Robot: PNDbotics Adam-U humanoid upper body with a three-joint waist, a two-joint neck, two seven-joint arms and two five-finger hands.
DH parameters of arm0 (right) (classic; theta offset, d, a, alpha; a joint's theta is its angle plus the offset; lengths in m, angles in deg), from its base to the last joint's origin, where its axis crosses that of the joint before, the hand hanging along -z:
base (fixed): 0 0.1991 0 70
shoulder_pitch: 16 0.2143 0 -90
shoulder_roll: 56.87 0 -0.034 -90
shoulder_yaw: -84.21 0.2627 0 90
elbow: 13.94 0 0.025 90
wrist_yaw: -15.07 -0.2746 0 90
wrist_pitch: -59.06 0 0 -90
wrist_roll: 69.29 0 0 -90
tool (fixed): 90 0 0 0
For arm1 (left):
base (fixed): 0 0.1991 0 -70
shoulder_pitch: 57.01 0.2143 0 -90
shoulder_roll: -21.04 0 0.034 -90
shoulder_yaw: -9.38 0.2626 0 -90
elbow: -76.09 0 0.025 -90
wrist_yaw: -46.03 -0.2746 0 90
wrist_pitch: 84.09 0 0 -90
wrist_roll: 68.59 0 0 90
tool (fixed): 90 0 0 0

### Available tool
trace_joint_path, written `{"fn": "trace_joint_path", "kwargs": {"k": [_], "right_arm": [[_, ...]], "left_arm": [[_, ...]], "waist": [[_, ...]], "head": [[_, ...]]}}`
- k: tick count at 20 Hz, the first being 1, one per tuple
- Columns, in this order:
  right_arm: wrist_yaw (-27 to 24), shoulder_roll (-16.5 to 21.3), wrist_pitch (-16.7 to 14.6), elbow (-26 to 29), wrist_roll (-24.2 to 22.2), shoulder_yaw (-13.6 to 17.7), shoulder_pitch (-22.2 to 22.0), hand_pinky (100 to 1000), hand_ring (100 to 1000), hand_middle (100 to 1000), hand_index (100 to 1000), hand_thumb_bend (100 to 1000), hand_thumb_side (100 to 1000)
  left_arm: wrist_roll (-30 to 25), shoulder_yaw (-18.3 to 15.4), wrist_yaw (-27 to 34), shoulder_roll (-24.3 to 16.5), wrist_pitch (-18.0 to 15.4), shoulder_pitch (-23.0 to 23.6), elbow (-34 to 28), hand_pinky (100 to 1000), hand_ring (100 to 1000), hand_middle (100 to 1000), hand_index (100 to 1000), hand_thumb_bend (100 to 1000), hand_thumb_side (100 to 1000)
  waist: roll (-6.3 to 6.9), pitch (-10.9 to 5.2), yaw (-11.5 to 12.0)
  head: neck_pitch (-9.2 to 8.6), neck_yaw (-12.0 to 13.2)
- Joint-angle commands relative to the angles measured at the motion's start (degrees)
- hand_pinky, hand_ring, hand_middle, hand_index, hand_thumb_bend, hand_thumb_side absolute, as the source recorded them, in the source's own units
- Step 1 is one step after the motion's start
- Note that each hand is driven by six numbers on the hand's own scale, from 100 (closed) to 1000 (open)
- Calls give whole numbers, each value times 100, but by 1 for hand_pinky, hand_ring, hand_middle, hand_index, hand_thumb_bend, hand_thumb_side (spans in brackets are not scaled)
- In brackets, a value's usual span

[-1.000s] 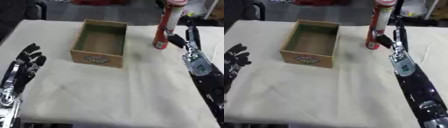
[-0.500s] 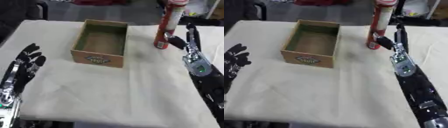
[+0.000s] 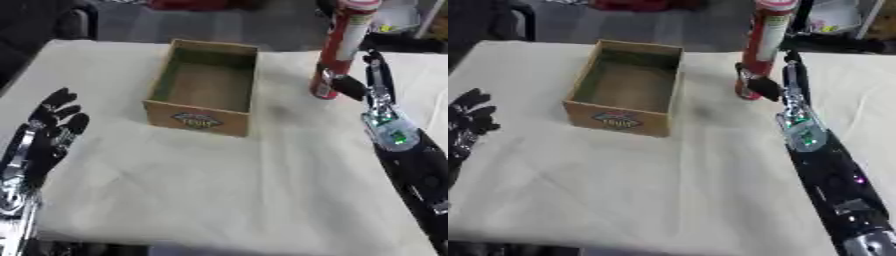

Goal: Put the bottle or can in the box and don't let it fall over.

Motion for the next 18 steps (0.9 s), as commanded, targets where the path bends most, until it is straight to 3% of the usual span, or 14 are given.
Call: {"fn": "trace_joint_path", "kwargs": {"k": [1,18], "right_arm": [[-91,60,-26,-9,-11,52,175,996,1000,999,1000,523,335],[-212,121,-57,-369,304,240,398,997,1000,995,1000,511,344]], "left_arm": [[-29,8,14,-81,-15,-96,-114,766,883,877,963,711,662],[-51,26,16,-97,-22,-156,-128,766,884,876,963,716,662]], "waist": [[61,36,30],[34,129,195]], "head": [[-87,-33],[-180,-101]]}}
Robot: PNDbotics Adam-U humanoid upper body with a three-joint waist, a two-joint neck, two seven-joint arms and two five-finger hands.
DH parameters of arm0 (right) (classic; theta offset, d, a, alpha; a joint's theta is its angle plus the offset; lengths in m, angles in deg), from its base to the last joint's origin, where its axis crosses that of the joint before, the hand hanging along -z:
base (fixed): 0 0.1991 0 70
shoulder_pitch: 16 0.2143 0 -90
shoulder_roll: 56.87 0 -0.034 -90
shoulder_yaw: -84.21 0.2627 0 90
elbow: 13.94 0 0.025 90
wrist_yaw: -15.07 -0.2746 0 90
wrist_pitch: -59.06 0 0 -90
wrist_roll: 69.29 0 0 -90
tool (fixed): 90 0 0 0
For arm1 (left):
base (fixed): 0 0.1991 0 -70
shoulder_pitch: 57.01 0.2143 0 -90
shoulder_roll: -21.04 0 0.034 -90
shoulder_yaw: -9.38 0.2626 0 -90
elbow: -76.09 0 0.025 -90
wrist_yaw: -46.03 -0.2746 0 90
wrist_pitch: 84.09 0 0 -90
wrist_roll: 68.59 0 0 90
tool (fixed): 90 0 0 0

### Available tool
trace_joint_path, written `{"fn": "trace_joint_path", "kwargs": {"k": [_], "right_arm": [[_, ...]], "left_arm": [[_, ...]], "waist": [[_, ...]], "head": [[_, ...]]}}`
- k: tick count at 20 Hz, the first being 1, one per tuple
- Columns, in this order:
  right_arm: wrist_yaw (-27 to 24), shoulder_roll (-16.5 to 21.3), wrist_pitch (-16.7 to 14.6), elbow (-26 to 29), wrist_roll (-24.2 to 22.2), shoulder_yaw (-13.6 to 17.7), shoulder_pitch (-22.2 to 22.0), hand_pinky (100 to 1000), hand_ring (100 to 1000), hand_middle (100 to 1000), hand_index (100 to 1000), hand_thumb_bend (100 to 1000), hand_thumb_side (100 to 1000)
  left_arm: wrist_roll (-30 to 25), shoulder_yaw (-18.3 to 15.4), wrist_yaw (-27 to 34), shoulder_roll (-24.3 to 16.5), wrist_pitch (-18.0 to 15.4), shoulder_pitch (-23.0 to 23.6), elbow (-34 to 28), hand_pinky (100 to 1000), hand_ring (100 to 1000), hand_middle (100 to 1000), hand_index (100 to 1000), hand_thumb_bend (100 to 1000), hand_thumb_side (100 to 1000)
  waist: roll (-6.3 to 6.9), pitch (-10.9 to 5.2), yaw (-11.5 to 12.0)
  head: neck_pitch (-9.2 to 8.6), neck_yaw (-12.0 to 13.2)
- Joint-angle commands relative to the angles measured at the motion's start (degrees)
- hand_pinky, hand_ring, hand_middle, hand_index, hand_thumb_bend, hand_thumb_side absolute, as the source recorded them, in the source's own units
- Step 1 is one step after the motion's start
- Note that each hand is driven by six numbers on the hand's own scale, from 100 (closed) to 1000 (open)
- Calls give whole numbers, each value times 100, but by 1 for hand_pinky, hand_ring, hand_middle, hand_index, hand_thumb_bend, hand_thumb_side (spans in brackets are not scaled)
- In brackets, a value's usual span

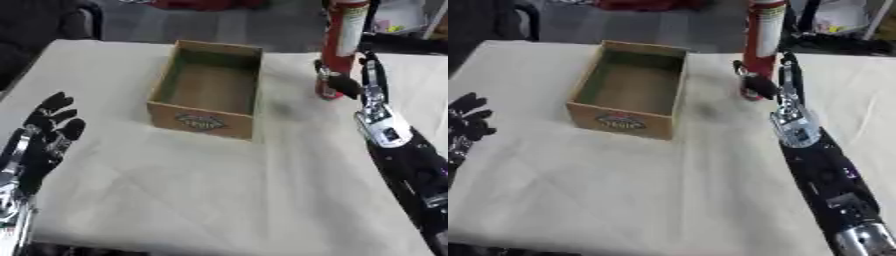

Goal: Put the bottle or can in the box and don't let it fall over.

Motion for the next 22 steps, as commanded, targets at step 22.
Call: {"fn": "trace_joint_path", "kwargs": {"k": [22], "right_arm": [[-100,270,-16,-280,333,189,286,997,999,992,1000,505,348]], "left_arm": [[-32,19,17,-111,-10,-95,-137,767,884,875,963,721,660]], "waist": [[-17,72,112]], "head": [[-160,-40]]}}
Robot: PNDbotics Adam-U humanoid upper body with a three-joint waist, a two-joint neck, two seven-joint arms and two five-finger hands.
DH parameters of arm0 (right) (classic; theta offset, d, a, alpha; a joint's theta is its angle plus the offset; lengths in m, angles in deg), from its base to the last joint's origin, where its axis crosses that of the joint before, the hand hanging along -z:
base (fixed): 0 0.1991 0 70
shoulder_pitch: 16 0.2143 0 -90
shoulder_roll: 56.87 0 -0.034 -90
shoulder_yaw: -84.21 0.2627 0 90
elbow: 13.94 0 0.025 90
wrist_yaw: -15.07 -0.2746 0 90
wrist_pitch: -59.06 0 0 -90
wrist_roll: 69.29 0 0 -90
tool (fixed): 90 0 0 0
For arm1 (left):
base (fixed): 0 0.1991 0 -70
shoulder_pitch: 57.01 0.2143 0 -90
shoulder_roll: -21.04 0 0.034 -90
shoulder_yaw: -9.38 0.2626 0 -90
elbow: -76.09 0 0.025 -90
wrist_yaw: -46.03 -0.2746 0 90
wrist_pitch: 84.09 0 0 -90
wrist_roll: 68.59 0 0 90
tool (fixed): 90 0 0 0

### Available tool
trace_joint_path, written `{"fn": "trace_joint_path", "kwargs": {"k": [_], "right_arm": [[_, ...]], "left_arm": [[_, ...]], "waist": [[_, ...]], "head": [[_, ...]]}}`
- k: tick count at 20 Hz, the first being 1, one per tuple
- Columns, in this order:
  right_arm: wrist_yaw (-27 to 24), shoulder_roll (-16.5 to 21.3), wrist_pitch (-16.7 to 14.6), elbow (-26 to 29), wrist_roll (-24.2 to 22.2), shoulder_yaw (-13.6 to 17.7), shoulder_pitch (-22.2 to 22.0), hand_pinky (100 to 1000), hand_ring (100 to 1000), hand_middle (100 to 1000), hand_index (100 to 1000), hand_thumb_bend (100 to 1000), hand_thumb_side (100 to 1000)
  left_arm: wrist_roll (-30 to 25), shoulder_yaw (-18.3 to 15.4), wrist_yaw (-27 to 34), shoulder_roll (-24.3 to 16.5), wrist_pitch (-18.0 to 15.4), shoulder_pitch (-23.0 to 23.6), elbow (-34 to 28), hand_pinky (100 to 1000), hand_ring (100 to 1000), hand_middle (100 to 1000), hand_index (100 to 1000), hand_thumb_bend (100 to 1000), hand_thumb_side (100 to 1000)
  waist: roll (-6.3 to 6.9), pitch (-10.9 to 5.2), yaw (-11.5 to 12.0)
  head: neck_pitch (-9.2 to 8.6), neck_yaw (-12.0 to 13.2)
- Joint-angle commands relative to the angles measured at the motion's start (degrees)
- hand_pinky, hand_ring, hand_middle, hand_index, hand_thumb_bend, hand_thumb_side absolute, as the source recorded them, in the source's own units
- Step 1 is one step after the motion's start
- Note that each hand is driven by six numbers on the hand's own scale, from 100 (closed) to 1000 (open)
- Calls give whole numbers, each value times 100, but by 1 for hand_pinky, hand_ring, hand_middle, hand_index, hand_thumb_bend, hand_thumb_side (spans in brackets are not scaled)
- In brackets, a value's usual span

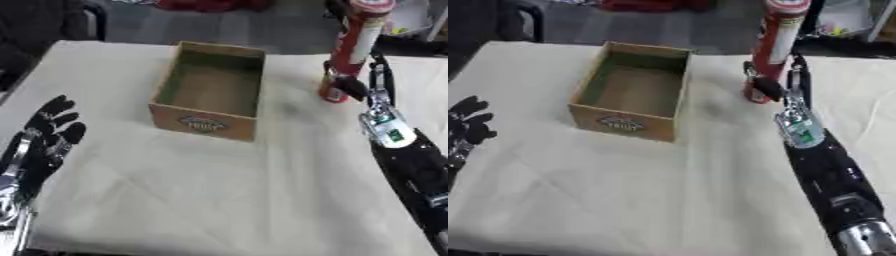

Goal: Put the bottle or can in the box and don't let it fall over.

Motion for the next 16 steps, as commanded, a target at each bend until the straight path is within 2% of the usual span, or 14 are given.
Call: {"fn": "trace_joint_path", "kwargs": {"k": [1,16], "right_arm": [[-58,168,-30,24,38,40,170,998,1000,992,1000,504,348],[-353,217,-150,7,201,140,284,997,991,987,1000,495,350]], "left_arm": [[-20,-7,18,-111,-21,-88,-137,767,884,875,963,721,660],[-30,2,15,-137,-24,-141,-145,767,884,873,963,725,660]], "waist": [[-17,26,25],[-49,80,168]], "head": [[-80,-20],[-189,-85]]}}
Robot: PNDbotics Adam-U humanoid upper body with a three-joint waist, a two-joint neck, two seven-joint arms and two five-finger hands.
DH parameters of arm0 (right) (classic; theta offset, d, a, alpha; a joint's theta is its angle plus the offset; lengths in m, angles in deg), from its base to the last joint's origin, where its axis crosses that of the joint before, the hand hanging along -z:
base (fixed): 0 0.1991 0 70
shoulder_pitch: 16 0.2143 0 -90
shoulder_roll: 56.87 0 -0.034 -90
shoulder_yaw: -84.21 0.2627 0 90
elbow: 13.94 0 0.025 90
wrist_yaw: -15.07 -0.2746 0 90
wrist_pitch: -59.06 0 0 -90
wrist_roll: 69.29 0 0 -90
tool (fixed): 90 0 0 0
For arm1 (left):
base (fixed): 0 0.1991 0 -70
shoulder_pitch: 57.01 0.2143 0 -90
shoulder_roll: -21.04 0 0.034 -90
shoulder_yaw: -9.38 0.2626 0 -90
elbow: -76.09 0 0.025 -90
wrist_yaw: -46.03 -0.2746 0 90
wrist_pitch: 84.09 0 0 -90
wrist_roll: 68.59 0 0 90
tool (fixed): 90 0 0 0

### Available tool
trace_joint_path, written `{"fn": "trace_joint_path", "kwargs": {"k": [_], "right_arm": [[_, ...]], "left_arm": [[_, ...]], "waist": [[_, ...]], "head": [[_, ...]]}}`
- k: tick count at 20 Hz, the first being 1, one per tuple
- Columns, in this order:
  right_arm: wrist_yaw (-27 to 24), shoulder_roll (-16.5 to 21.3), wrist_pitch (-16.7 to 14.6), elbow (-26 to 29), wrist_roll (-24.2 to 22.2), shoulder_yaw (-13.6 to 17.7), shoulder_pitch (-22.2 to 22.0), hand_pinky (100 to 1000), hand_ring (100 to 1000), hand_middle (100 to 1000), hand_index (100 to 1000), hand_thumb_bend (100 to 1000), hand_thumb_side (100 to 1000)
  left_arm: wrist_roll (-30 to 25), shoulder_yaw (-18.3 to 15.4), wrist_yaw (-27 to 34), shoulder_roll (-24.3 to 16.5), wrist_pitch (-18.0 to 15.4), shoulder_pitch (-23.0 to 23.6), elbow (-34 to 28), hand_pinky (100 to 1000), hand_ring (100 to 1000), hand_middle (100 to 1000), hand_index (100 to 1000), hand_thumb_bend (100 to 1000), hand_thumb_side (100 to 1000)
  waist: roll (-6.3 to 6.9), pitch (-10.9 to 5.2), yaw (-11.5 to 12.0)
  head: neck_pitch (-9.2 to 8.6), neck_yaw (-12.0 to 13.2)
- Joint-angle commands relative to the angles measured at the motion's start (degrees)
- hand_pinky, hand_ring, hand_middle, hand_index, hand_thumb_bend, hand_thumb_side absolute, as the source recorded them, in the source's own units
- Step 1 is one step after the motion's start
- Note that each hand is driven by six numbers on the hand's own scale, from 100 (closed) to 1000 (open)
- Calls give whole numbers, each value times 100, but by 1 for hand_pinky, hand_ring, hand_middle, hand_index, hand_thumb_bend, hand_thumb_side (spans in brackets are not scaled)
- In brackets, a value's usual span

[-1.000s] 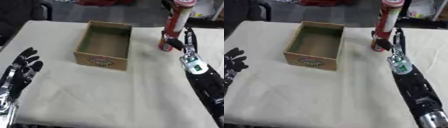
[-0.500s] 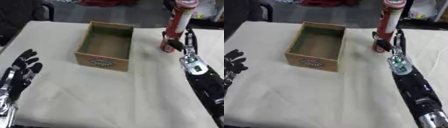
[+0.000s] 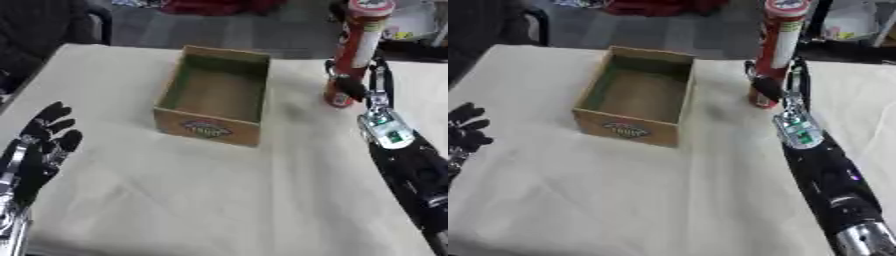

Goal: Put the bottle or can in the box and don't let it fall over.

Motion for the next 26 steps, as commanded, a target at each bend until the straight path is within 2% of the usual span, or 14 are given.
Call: {"fn": "trace_joint_path", "kwargs": {"k": [1,8,12,16,18,20,21,23,24,25,26], "right_arm": [[-139,176,-53,58,39,35,158,997,991,987,1000,494,352],[-243,189,-85,56,100,47,207,996,987,982,1000,491,349],[-238,210,-49,-23,287,89,215,991,981,973,1000,483,324],[-299,206,-51,-84,520,119,216,999,983,968,974,463,281],[-345,203,-50,-107,636,129,221,998,983,965,945,417,225],[-386,203,-41,-124,750,132,224,996,980,959,900,352,145],[-412,200,-29,-134,809,136,223,996,978,952,806,231,100],[-450,193,-6,-145,892,126,218,995,977,949,704,125,100],[-462,192,4,-148,905,119,215,995,977,949,704,125,100],[-469,193,13,-149,933,120,209,987,973,940,591,100,100],[-473,195,22,-149,993,127,201,980,966,924,528,100,100]], "left_arm": [[-8,1,16,-136,-6,-87,-141,768,884,873,963,725,660],[-21,15,17,-140,-8,-109,-142,768,884,873,963,727,659],[-15,12,19,-148,-9,-119,-145,768,884,872,963,728,659],[-13,12,20,-153,-9,-127,-145,768,884,872,963,729,659],[-13,13,20,-152,-9,-132,-146,768,884,872,963,730,658],[-13,13,20,-151,-8,-132,-145,768,884,872,963,731,658],[-12,13,19,-150,-8,-131,-144,768,884,872,963,731,658],[-9,11,19,-148,-7,-131,-144,768,884,871,962,731,658],[-9,12,20,-148,-6,-131,-144,768,884,871,962,731,658],[-8,12,20,-147,-5,-130,-142,768,884,871,962,732,658],[-7,11,20,-146,-3,-129,-140,768,884,871,962,733,658]], "waist": [[-50,12,15],[-68,21,67],[-71,32,115],[-68,42,134],[-68,45,140],[-68,46,144],[-68,45,146],[-67,44,150],[-67,44,151],[-67,43,151],[-67,41,152]], "head": [[-78,-15],[-98,-35],[-112,-44],[-119,-58],[-124,-70],[-123,-75],[-122,-76],[-120,-76],[-120,-77],[-119,-80],[-118,-82]]}}
